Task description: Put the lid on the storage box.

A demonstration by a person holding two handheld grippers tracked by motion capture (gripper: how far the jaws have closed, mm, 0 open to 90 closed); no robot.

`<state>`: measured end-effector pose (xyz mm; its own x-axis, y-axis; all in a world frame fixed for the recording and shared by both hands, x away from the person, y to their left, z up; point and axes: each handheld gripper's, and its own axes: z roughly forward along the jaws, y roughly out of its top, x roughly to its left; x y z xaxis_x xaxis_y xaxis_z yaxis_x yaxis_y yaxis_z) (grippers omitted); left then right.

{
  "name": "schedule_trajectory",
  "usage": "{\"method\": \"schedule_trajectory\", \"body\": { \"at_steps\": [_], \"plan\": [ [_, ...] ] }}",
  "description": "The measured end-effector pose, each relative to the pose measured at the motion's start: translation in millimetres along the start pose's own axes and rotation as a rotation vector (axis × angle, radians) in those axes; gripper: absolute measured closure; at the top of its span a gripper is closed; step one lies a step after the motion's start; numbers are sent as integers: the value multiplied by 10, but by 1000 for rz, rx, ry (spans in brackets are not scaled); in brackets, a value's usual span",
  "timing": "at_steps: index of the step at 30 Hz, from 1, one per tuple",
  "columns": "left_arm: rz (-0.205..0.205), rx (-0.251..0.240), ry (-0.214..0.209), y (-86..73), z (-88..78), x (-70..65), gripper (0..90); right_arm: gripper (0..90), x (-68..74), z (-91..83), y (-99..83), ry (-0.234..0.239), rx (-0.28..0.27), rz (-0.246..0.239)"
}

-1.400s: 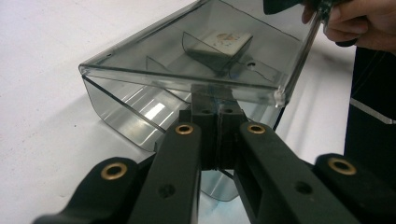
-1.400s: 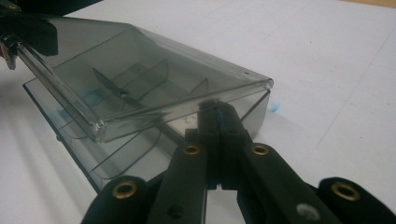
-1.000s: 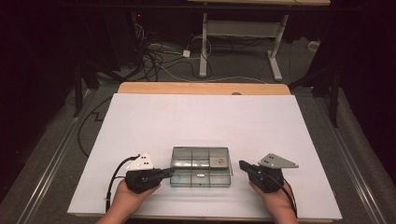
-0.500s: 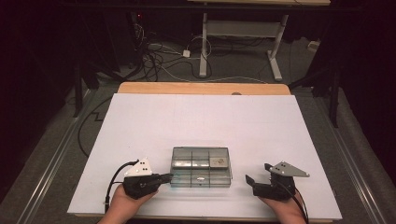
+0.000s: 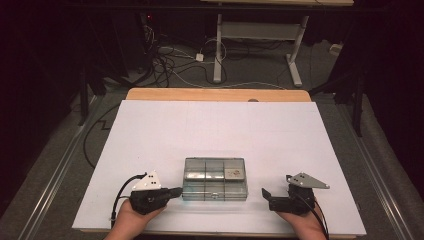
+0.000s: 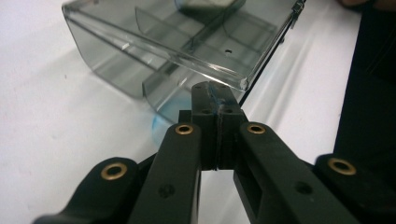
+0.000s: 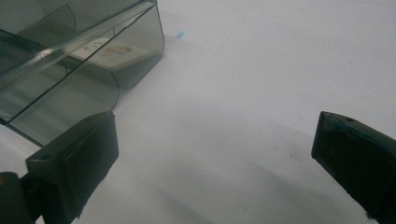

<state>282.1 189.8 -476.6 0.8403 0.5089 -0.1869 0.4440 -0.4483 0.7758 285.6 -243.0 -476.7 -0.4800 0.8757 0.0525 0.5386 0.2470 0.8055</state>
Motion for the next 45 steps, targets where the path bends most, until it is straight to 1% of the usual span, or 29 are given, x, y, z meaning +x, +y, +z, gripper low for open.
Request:
{"method": "schedule_trajectory", "body": {
  "at_steps": [2, 3, 6, 10, 14, 17, 24, 26, 30, 32, 34, 36, 38, 40, 43, 45],
  "plan": [
    [-16, 5, -12, -36, 12, 35, 876, 7, -2, -1, 0, -1, -3, 0],
    [-17, 14, -10, -47, 23, 50, 875, 7, -2, 1, 0, -3, -2, 0],
    [-16, 34, 6, -67, 56, 82, 875, 4, -1, 5, -2, -3, -1, -2],
    [-17, 41, 29, -81, 58, 122, 875, 0, 3, 8, 0, -5, -1, -2],
    [-31, 38, 58, -100, 30, 197, 875, 0, 4, 9, -1, -7, -4, -2],
    [-65, 33, 82, -133, -11, 293, 875, 0, 9, 9, 1, -8, -9, -4],
    [-131, 13, 184, -221, -193, 568, 874, 0, 13, 2, 8, -7, -13, -6],
    [-149, 2, 184, -228, -205, 618, 874, 0, 13, 10, 9, -6, -14, -11],
    [-134, 0, 189, -210, -193, 605, 871, 0, 29, 20, 14, -4, -12, -11],
    [-133, -4, 187, -202, -191, 610, 839, 0, 31, 23, 18, -2, -17, -18],
    [-127, -13, 195, -195, -190, 607, 782, 0, 37, 25, 19, -2, -16, -18],
    [-112, -12, 208, -182, -179, 601, 688, 0, 44, 30, 18, -1, -14, -15],
    [-108, -8, 212, -179, -158, 599, 581, 0, 43, 39, 18, 0, -15, -22],
    [-101, 10, 223, -177, -134, 594, 483, 0, 47, 42, 20, 1, -14, -23],
    [-113, 29, 203, -171, -115, 615, 377, 0, 49, 39, 22, 3, -16, -22],
    [-122, 36, 204, -166, -106, 623, 300, 0, 49, 40, 20, 3, -17, -24]
  ]
}}
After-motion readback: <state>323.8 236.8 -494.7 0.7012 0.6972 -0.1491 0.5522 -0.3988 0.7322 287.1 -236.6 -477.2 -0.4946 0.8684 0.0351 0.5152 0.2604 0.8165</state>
